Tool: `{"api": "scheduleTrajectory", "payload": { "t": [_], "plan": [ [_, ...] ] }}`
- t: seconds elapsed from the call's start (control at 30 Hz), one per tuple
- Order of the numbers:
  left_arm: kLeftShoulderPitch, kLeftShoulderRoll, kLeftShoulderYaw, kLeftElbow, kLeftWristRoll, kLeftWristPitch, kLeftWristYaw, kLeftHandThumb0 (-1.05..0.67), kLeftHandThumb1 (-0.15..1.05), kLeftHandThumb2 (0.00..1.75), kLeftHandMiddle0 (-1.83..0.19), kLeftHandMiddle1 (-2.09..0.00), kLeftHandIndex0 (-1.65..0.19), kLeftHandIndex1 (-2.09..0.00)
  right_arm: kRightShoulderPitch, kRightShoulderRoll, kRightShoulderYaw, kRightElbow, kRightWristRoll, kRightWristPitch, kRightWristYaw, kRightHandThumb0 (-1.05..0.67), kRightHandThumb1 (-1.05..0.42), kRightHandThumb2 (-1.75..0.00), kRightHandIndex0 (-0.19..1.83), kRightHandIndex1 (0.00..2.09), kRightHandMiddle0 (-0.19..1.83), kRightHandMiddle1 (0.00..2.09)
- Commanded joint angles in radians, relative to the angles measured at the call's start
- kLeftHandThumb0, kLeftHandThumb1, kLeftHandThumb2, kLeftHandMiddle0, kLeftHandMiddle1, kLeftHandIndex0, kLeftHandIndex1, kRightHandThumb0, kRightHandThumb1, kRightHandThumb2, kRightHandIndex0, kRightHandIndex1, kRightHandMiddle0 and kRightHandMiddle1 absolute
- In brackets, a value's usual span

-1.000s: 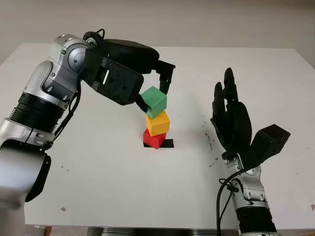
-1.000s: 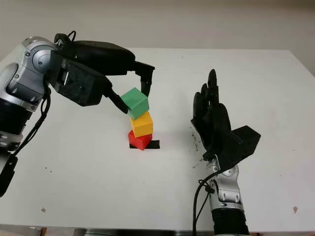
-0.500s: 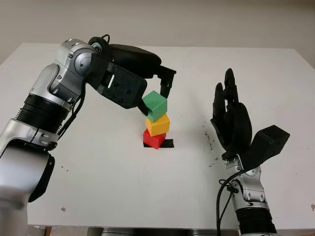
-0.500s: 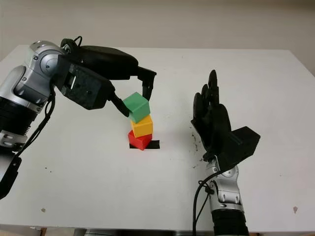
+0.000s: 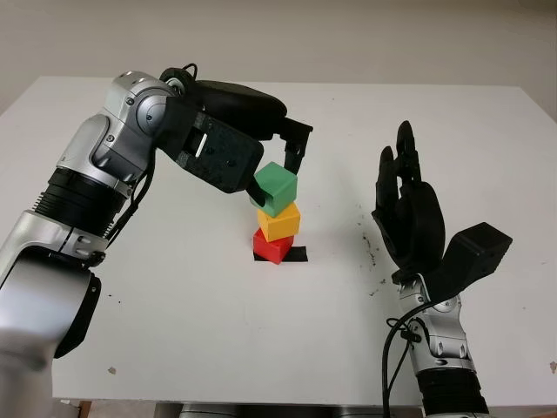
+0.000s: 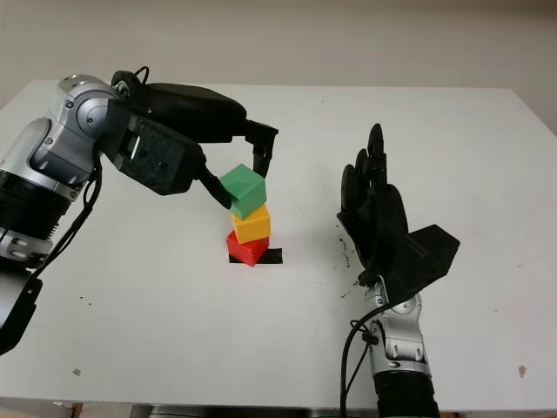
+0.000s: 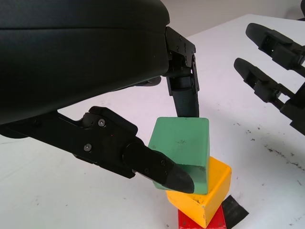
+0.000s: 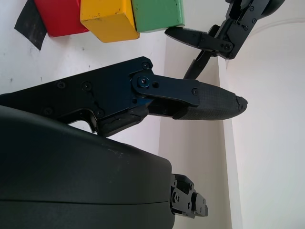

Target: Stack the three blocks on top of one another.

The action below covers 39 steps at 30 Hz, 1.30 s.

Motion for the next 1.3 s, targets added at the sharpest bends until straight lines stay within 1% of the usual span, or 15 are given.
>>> {"api": "scheduleTrajectory", "payload": {
  "t": [0.0, 0.07, 0.1, 0.17, 0.23, 0.3, 0.37, 0.7, 0.87, 0.97, 1.07, 1.1, 1.13, 1.2, 1.27],
  "plan": [
    [0.0, -0.007, -0.008, -0.003, -0.004, 0.008, -0.004, -0.45, 1.0, 0.05, -0.24, -0.07, -0.32, -1.47, 0.006, 0.002, 0.001, -0.019, 0.004, -0.005, 0.0, -0.76, -1.05, -0.57, -0.19, 0.0, -0.19, 0.0],
    [0.0, -0.008, -0.01, -0.011, -0.001, 0.021, -0.01, -0.46, 0.99, 0.05, -0.22, -0.05, -0.31, -1.46, 0.005, 0.004, 0.001, -0.02, 0.005, -0.002, -0.002, -0.76, -1.05, -0.56, -0.19, 0.0, -0.19, 0.01],
    [0.0, -0.007, -0.012, -0.016, 0.003, 0.03, -0.015, -0.48, 0.99, 0.05, -0.18, -0.04, -0.29, -1.38, 0.006, 0.005, 0.001, -0.022, 0.005, -0.001, -0.003, -0.77, -1.05, -0.56, -0.19, 0.0, -0.19, 0.01],
    [0.0, -0.006, -0.015, -0.029, 0.007, 0.043, -0.022, -0.53, 0.97, 0.05, -0.08, -0.04, -0.21, -1.11, 0.006, 0.003, 0.002, -0.022, 0.004, -0.002, 0.0, -0.76, -1.05, -0.56, -0.19, 0.0, -0.19, 0.01],
    [0.002, -0.005, -0.015, -0.036, 0.004, 0.044, -0.024, -0.57, 0.95, 0.05, -0.02, -0.05, -0.2, -0.75, 0.007, 0.004, 0.004, -0.026, 0.0, 0.003, -0.006, -0.76, -1.05, -0.57, -0.19, 0.0, -0.19, 0.01],
    [0.003, -0.003, -0.017, -0.039, 0.004, 0.04, -0.025, -0.61, 0.94, 0.05, 0.02, -0.05, -0.23, -0.48, 0.007, 0.005, 0.004, -0.027, -0.003, 0.003, -0.01, -0.76, -1.05, -0.57, -0.19, 0.0, -0.19, 0.01],
    [0.003, -0.001, -0.018, -0.043, 0.005, 0.04, -0.027, -0.63, 0.94, 0.05, 0.03, -0.05, -0.26, -0.33, 0.006, 0.006, 0.005, -0.023, -0.003, -0.004, -0.011, -0.76, -1.05, -0.57, -0.19, 0.0, -0.19, 0.01],
    [-0.001, 0.003, -0.019, -0.044, -0.005, 0.039, -0.058, -0.78, 0.94, 0.05, 0.1, -0.04, -0.11, -0.11, 0.005, 0.005, 0.004, -0.022, 0.002, 0.001, -0.006, -0.76, -1.05, -0.57, -0.19, 0.0, -0.19, 0.01],
    [-0.004, 0.006, 0.007, -0.04, -0.072, 0.079, -0.101, -0.83, 0.89, 0.04, 0.15, -0.03, -0.02, -0.05, 0.007, 0.005, 0.007, -0.032, 0.001, 0.015, -0.008, -0.78, -1.05, -0.55, -0.19, 0.0, -0.19, 0.0],
    [-0.014, 0.02, 0.047, -0.05, -0.148, 0.148, -0.151, -0.87, 0.89, 0.05, 0.18, -0.02, 0.06, -0.02, 0.008, 0.008, 0.007, -0.03, 0.006, 0.012, -0.004, -0.78, -1.05, -0.54, -0.19, 0.0, -0.19, 0.0],
    [-0.007, 0.044, 0.118, -0.05, -0.243, 0.203, -0.173, -0.89, 0.93, 0.07, 0.19, 0.0, 0.17, 0.0, 0.009, 0.012, 0.008, -0.029, 0.005, 0.011, -0.009, -0.77, -1.05, -0.55, -0.19, 0.0, -0.19, 0.0],
    [0.003, 0.05, 0.149, -0.055, -0.282, 0.242, -0.176, -0.89, 0.96, 0.08, 0.19, 0.0, 0.18, 0.0, 0.008, 0.014, 0.007, -0.027, 0.006, 0.008, -0.009, -0.77, -1.05, -0.55, -0.19, 0.0, -0.19, 0.0],
    [0.044, 0.06, 0.199, -0.078, -0.313, 0.267, -0.134, -0.9, 1.0, 0.09, 0.19, 0.0, 0.19, 0.0, 0.006, 0.016, 0.006, -0.019, 0.007, 0.0, -0.009, -0.77, -1.05, -0.55, -0.19, 0.0, -0.19, 0.0],
    [0.13, 0.064, 0.277, -0.135, -0.345, 0.305, -0.028, -0.96, 1.04, 0.48, 0.19, 0.0, 0.19, 0.0, -0.001, 0.019, 0.002, -0.002, 0.01, -0.01, -0.006, -0.78, -1.05, -0.54, -0.19, 0.0, -0.19, 0.01],
    [0.216, 0.04, 0.352, -0.167, -0.388, 0.304, 0.08, -0.96, 1.04, 0.6, 0.19, 0.0, 0.19, 0.0, -0.008, 0.021, -0.001, 0.009, 0.014, -0.011, -0.004, -0.77, -1.05, -0.54, -0.19, 0.0, -0.19, 0.0]
  ]
}}
